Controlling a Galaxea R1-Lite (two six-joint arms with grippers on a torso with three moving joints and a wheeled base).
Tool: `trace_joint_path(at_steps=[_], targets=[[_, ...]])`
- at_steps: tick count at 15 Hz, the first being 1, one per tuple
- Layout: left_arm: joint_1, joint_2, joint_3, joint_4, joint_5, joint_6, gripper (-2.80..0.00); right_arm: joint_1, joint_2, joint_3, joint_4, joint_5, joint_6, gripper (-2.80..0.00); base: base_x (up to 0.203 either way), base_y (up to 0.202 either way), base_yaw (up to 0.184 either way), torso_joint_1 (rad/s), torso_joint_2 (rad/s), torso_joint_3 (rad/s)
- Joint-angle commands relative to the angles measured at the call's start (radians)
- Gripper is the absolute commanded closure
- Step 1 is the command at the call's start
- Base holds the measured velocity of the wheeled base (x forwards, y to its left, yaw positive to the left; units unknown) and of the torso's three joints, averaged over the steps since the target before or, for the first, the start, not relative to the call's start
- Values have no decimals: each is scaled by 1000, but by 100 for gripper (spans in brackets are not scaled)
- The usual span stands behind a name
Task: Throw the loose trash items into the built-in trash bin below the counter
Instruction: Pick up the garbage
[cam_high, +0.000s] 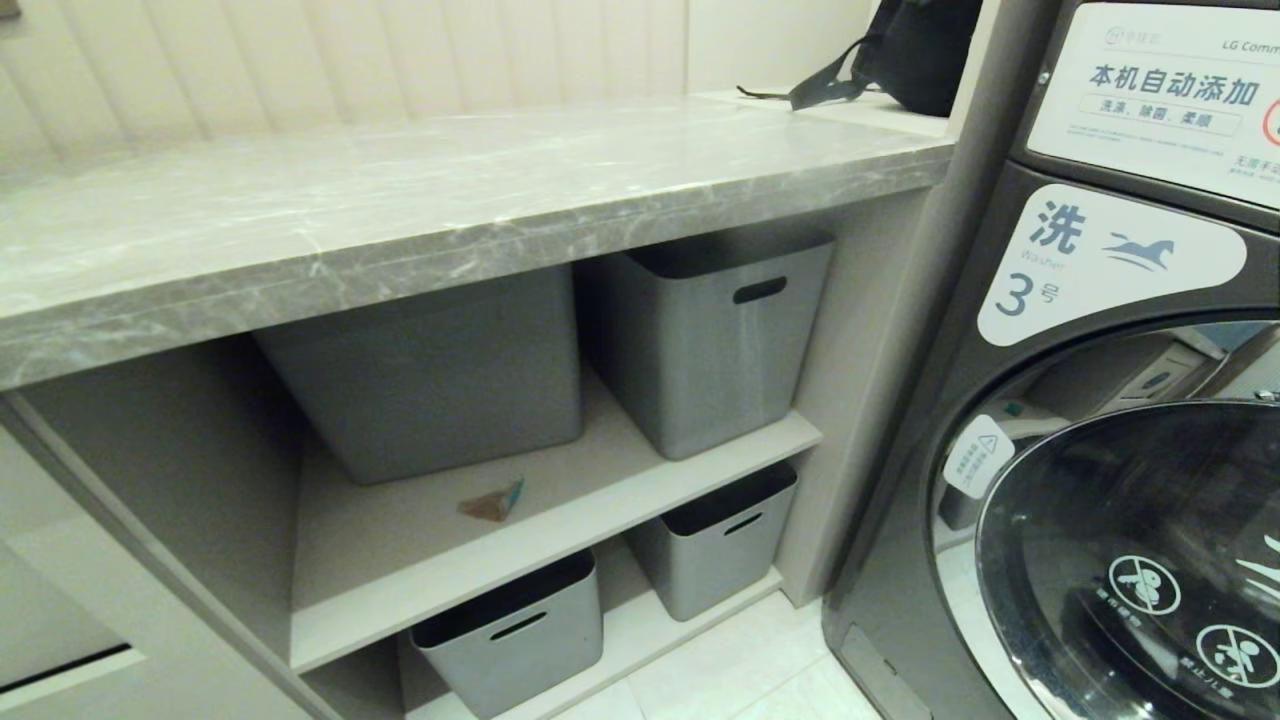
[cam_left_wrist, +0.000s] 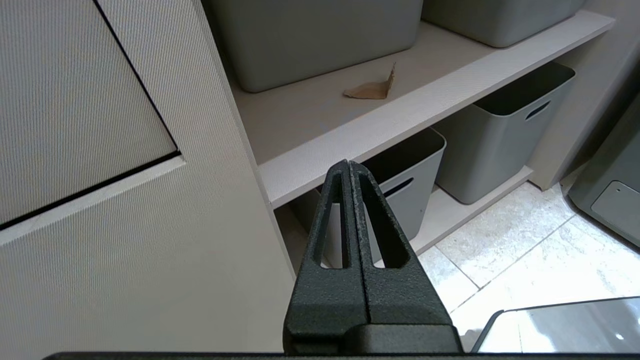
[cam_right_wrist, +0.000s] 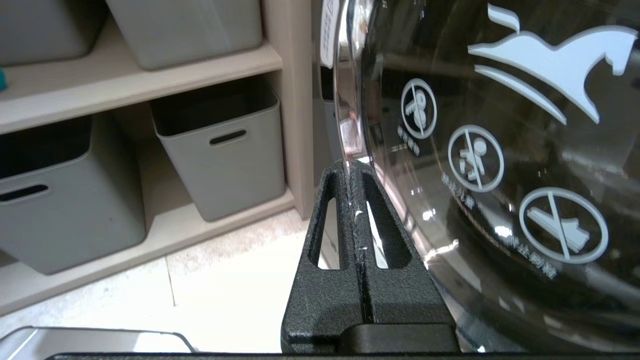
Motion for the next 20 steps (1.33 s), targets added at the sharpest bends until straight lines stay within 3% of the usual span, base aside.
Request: trace_joint_path(at_steps=[1,4,6,7,9,13,15,17,20], targets=[[0,2,-2,3,-1,1,0,0,-2,0,2,0,0,0,0,0,0,0,0,0],[0,0,-2,-7,-1,3,0,0,-2,0,2,0,0,0,0,0,0,0,0,0],[0,14,-85,-10,-23,3,0,0,-2,0,2,0,0,0,0,0,0,0,0,0],[0,50,-153,-8,-66,3,0,0,-2,0,2,0,0,0,0,0,0,0,0,0],[0,188,-250,2,-273,20,0,0,-2,0,2,0,0,0,0,0,0,0,0,0],[-7,508,-319,0,-560,196,0,0,-2,0,2,0,0,0,0,0,0,0,0,0],[-48,648,-334,-6,-627,247,0,0,-2,0,2,0,0,0,0,0,0,0,0,0],[-133,798,-360,-25,-650,296,0,0,-2,0,2,0,0,0,0,0,0,0,0,0],[-271,1049,-384,-156,-660,346,0,0,-2,0,1,0,0,0,0,0,0,0,0,0]])
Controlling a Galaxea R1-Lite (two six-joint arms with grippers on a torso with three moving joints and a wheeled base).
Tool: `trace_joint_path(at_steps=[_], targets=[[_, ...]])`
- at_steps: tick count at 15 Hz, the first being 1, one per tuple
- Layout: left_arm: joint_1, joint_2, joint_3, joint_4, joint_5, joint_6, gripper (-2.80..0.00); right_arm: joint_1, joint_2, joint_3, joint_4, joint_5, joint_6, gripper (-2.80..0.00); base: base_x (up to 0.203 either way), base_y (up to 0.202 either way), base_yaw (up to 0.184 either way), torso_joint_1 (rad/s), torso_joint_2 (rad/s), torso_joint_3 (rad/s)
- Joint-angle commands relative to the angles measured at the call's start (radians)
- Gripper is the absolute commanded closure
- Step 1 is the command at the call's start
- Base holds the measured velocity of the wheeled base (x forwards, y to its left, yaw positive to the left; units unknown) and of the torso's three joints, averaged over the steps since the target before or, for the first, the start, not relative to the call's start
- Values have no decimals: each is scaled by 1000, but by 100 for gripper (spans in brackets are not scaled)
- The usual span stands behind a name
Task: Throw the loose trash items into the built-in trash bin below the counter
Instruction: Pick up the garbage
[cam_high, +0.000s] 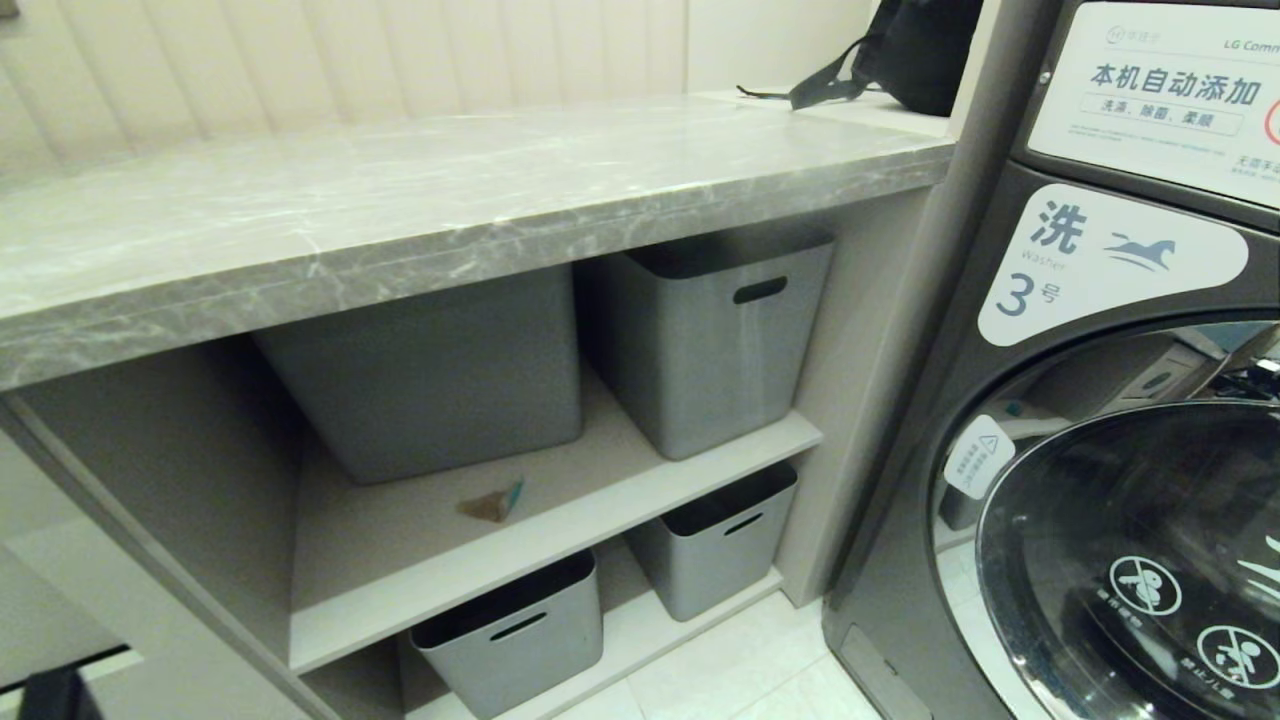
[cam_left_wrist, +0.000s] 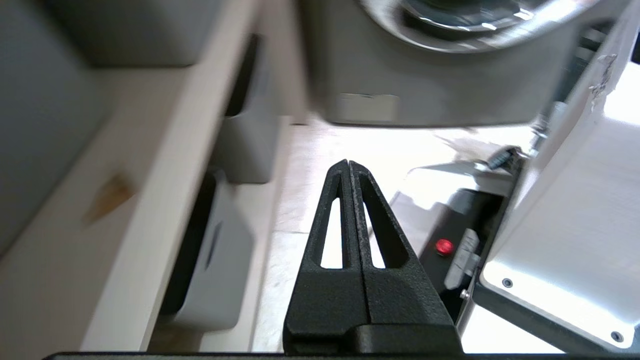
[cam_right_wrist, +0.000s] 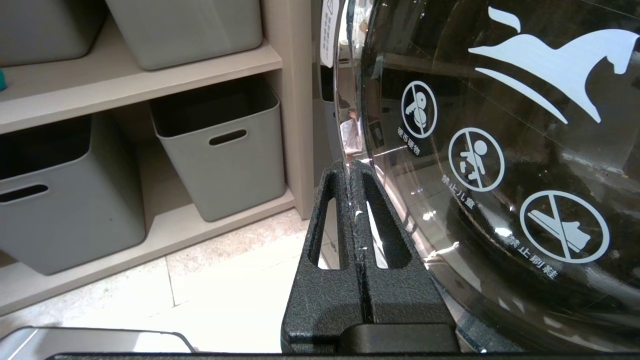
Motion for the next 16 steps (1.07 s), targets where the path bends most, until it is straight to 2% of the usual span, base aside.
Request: trace_joint_path(at_steps=[1,3,4,6,9,11,13,15,16], targets=[[-126,287,-18,-127,-4,17,0,0,-2,0,0,0,0,0,0,0,0,0,0,0],[-263,396,-25,-232,9,5,0,0,-2,0,0,0,0,0,0,0,0,0,0,0],[-317,414,-26,-258,30,-26,0,0,-2,0,0,0,0,0,0,0,0,0,0,0],[-403,450,-21,-273,171,-153,0,0,-2,0,0,0,0,0,0,0,0,0,0,0],[-412,512,56,-262,285,-265,0,0,-2,0,0,0,0,0,0,0,0,0,0,0],[-411,587,59,-254,356,-335,0,0,-2,0,0,0,0,0,0,0,0,0,0,0],[-411,695,20,-267,399,-458,0,0,-2,0,0,0,0,0,0,0,0,0,0,0],[-411,812,-69,-322,441,-576,0,0,-2,0,0,0,0,0,0,0,0,0,0,0],[-413,868,-130,-346,476,-625,-280,0,-2,0,0,0,0,0,0,0,0,0,0,0]])
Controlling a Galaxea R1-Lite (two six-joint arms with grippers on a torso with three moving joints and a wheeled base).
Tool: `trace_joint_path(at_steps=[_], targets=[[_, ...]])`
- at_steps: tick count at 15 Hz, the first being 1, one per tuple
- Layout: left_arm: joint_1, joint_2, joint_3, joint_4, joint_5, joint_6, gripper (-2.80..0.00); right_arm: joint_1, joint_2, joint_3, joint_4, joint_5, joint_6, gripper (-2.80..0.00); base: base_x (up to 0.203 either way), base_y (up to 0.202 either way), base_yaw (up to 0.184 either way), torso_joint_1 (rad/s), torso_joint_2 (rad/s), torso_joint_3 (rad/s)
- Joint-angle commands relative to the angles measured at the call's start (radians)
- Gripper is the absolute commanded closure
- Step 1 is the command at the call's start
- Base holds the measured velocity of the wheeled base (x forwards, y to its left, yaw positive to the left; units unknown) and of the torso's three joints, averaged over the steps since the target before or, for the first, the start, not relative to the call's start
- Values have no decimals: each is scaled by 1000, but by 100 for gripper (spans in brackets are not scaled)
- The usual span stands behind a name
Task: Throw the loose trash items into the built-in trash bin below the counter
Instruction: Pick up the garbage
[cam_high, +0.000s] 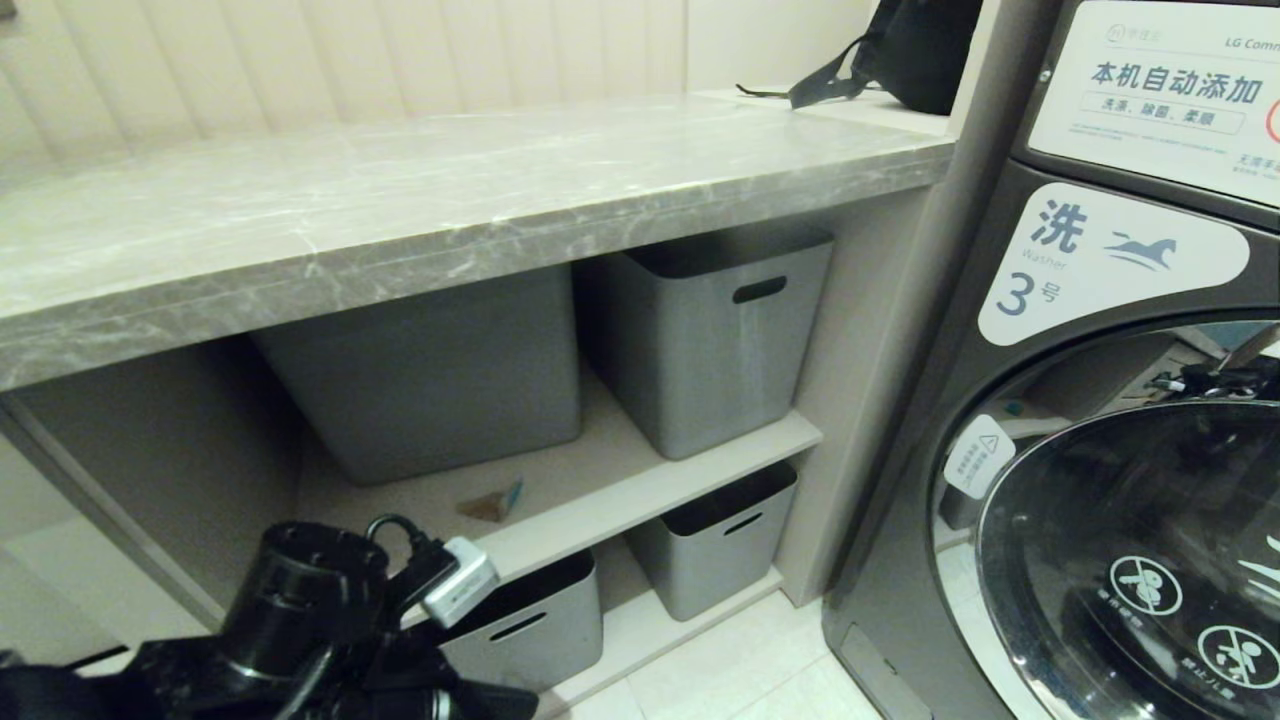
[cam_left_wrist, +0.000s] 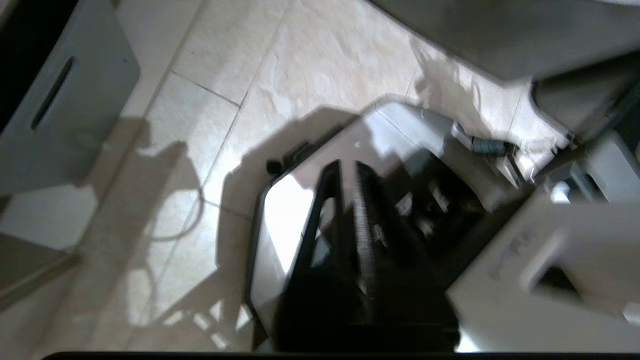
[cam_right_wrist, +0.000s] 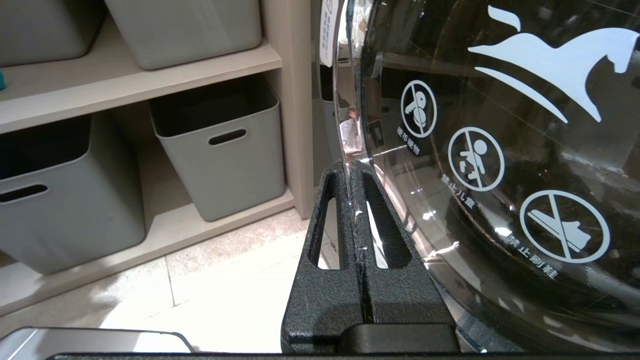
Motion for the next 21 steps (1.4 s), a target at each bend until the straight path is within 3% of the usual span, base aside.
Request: trace_joint_path(at_steps=[1,3,5,7,12,18,21], targets=[[-7,181,-132,-36,59,-100,-280,0,-2,0,0,0,0,0,0,0,0,0,0,0],[-24,253,-209,-50,129,-139,-280,0,-2,0,-2,0,0,0,0,0,0,0,0,0],[-32,311,-250,-53,255,-158,-280,0,-2,0,0,0,0,0,0,0,0,0,0,0],[-45,357,-305,-54,351,-220,-280,0,-2,0,0,0,0,0,0,0,0,0,0,0],[-33,516,-516,-54,580,-244,-280,0,-2,0,0,0,0,0,0,0,0,0,0,0],[11,580,-605,-54,596,-238,-280,0,-2,0,0,0,0,0,0,0,0,0,0,0],[59,597,-650,-70,597,-178,-280,0,-2,0,0,0,0,0,0,0,0,0,0,0]])
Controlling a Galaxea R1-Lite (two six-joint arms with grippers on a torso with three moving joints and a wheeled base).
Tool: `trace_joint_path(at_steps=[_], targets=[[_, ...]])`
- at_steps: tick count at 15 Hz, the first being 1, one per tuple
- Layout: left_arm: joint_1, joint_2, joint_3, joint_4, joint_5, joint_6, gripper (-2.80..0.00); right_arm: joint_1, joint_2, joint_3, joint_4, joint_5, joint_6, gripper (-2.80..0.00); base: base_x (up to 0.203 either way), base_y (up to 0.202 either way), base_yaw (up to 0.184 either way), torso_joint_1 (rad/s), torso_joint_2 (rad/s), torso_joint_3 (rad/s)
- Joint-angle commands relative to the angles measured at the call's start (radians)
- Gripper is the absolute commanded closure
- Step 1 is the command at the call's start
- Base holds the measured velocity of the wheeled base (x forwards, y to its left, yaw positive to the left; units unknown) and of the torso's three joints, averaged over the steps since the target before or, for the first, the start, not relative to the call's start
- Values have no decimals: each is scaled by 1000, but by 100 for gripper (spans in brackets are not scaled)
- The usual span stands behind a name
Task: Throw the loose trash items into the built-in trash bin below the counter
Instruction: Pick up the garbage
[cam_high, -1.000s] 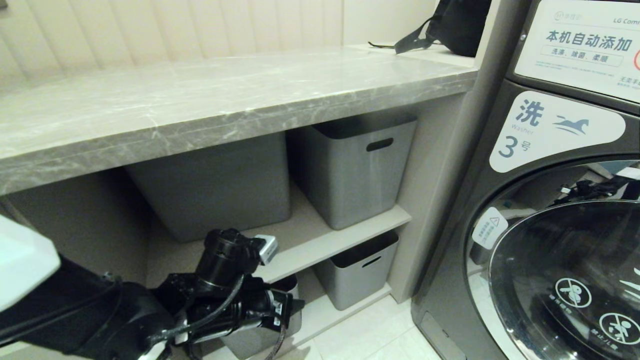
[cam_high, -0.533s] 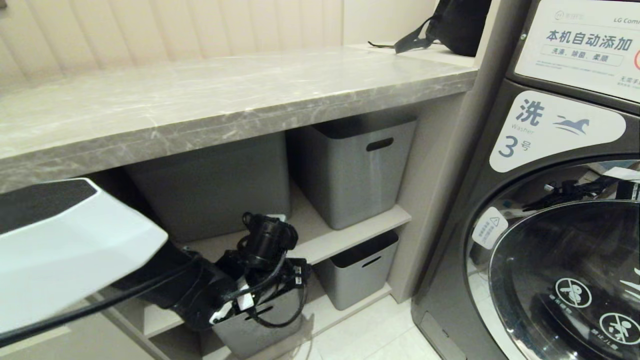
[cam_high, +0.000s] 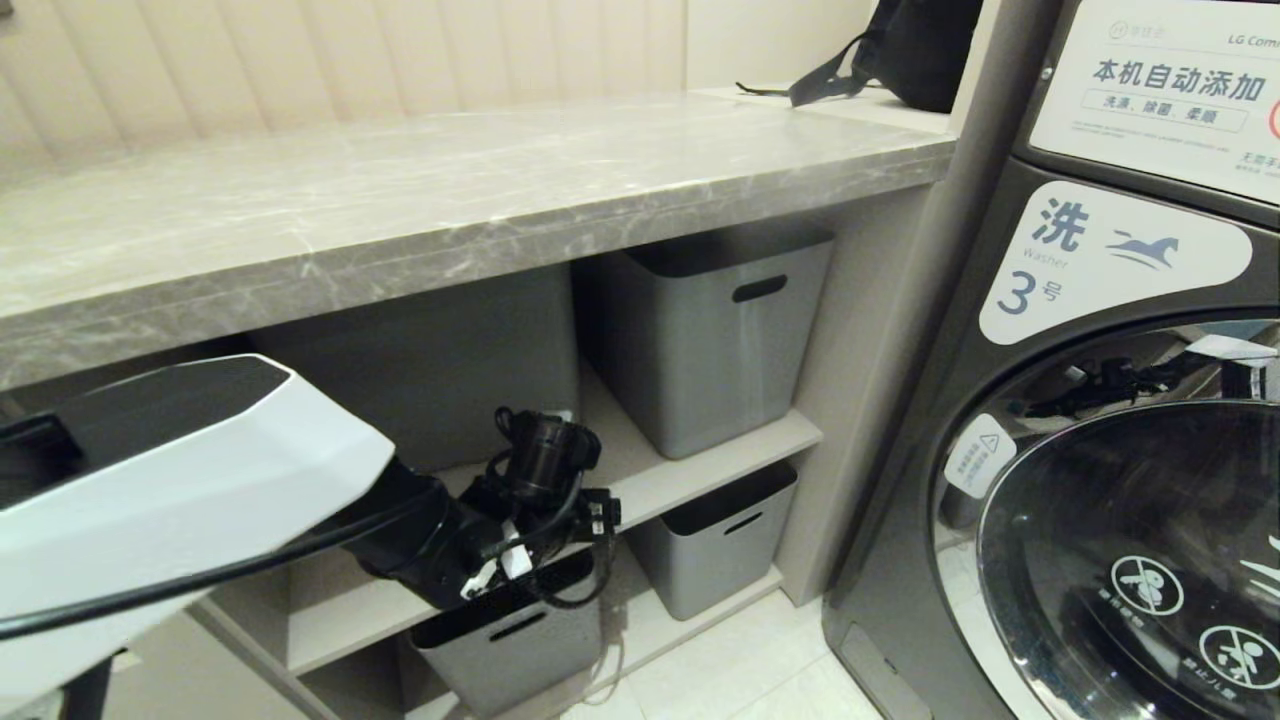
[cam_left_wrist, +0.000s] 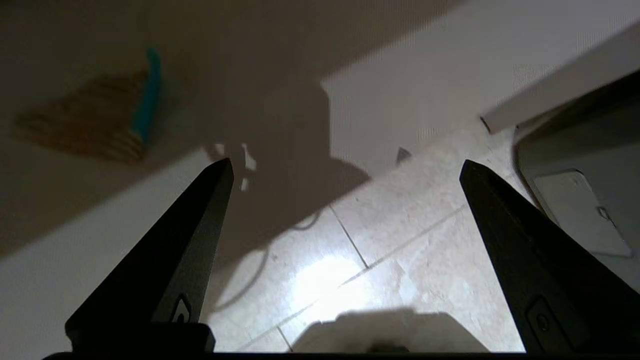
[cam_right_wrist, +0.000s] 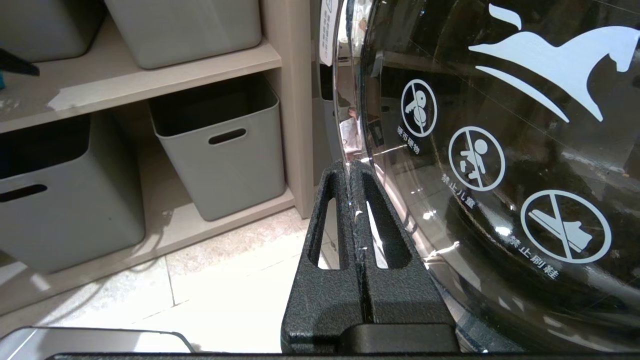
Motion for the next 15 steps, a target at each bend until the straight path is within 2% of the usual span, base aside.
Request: trace_joint_path(at_steps=[1,5,9,15], targets=[[35,10,-12,-53,-1,60,-280,0,-2,0,0,0,0,0,0,0,0,0,0,0],[84,0,-9,-84,-15,140,-280,0,-2,0,0,0,0,0,0,0,0,0,0,0],[142,46,22,-150,-15,144,-280,0,-2,0,0,0,0,0,0,0,0,0,0,0],[156,116,10,-191,-20,160,-280,0,-2,0,-2,0,0,0,0,0,0,0,0,0]])
